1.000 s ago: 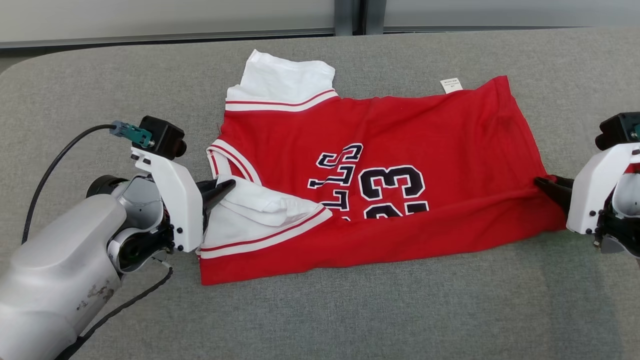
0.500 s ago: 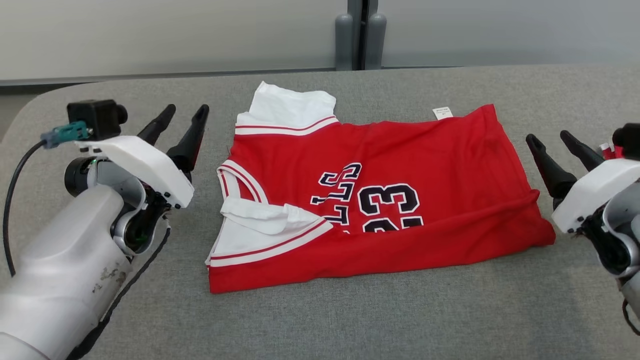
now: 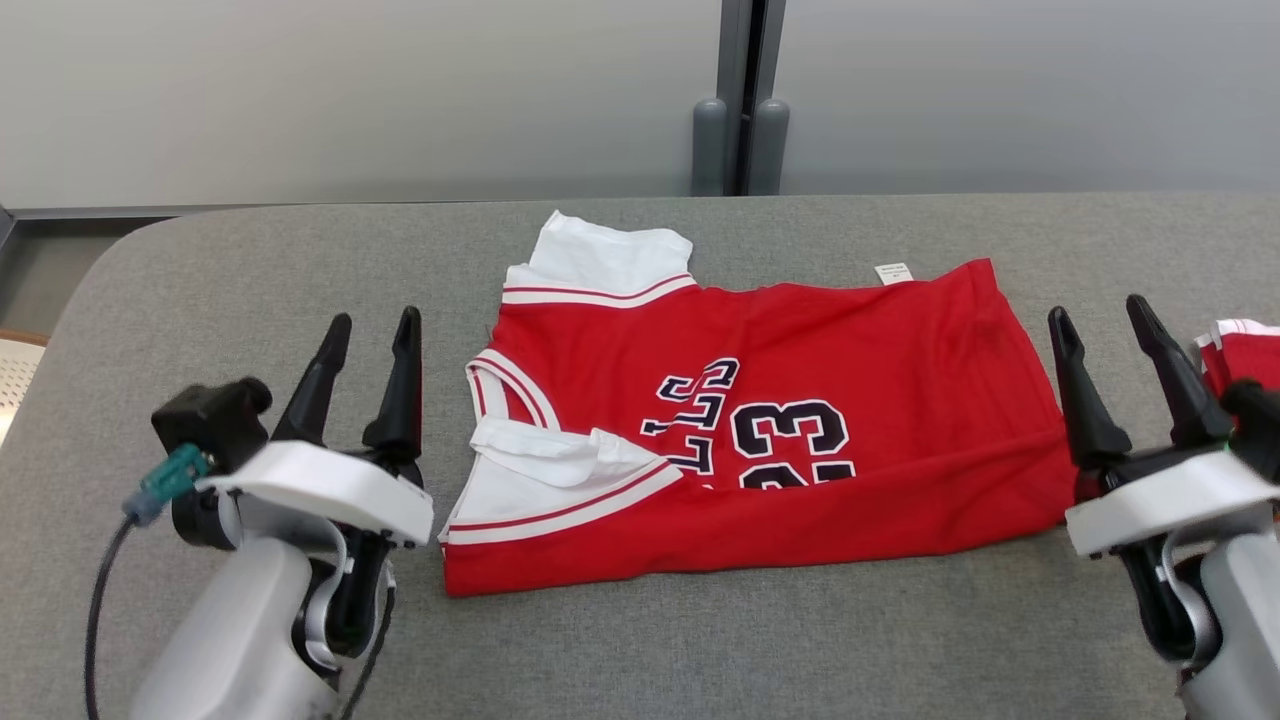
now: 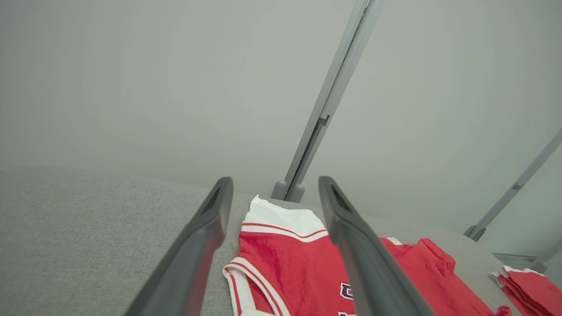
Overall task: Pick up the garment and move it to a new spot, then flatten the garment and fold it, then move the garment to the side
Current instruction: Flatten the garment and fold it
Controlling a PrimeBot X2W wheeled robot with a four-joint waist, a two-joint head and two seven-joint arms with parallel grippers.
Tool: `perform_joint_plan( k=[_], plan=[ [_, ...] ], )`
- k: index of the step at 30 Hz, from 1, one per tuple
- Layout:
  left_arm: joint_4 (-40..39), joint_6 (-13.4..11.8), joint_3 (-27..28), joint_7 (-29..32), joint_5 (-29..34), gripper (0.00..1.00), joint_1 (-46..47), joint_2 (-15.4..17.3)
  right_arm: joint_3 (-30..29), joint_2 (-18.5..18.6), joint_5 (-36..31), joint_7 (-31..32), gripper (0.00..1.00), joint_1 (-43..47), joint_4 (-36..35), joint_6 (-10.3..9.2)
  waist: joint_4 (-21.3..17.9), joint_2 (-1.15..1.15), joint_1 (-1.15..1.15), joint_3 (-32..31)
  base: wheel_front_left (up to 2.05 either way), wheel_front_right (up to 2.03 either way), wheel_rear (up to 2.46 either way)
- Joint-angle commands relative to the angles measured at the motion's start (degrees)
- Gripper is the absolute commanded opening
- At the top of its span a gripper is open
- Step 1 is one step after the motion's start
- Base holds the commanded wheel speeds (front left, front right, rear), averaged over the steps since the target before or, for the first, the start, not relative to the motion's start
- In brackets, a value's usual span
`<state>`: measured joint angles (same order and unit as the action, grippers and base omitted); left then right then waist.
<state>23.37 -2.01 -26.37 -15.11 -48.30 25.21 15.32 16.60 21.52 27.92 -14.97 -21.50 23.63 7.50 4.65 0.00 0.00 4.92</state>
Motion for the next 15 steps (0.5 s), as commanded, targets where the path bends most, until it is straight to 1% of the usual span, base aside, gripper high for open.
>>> perform_joint_plan(
  k=[1,5,6,10,13,15],
  plan=[
    [-1.77,-0.11,2.81,0.02,4.06,1.00,-2.97,-1.74,-2.88,-1.91,-2.07,-0.26,1.00,3.22,-2.28,-0.02,0.02,0.00,0.00,-0.24,0.00,0.00,0.00],
    [-4.87,1.35,9.19,0.00,13.00,1.00,-9.91,-6.67,-7.59,-5.91,-7.26,-0.27,1.00,8.80,-7.54,-0.01,-0.09,0.00,0.00,-0.61,0.00,0.00,0.00],
    [-4.87,1.35,9.19,0.00,13.00,1.00,-9.91,-6.67,-7.59,-5.91,-7.26,-0.27,1.00,8.80,-7.54,-0.01,-0.09,0.00,0.00,-0.61,0.00,0.00,0.00],
    [-6.03,2.57,13.67,0.02,20.18,1.00,-15.41,-10.18,-10.39,-8.72,-10.17,-0.28,1.00,12.77,-10.26,-0.01,-0.27,0.00,0.00,-0.97,0.00,0.00,0.00],
    [-4.08,2.81,14.48,0.00,24.57,1.00,-17.57,-11.41,-11.40,-10.12,-11.23,-0.28,1.00,14.45,-11.02,-0.01,-0.51,0.00,0.00,-0.79,0.00,0.00,0.00],
    [-1.80,3.00,14.02,-0.01,26.83,1.00,-18.11,-11.75,-10.26,-9.91,-12.59,-0.28,1.00,14.88,-10.92,-0.01,-0.74,0.00,0.00,-0.62,0.00,0.00,0.00]
  ],
)
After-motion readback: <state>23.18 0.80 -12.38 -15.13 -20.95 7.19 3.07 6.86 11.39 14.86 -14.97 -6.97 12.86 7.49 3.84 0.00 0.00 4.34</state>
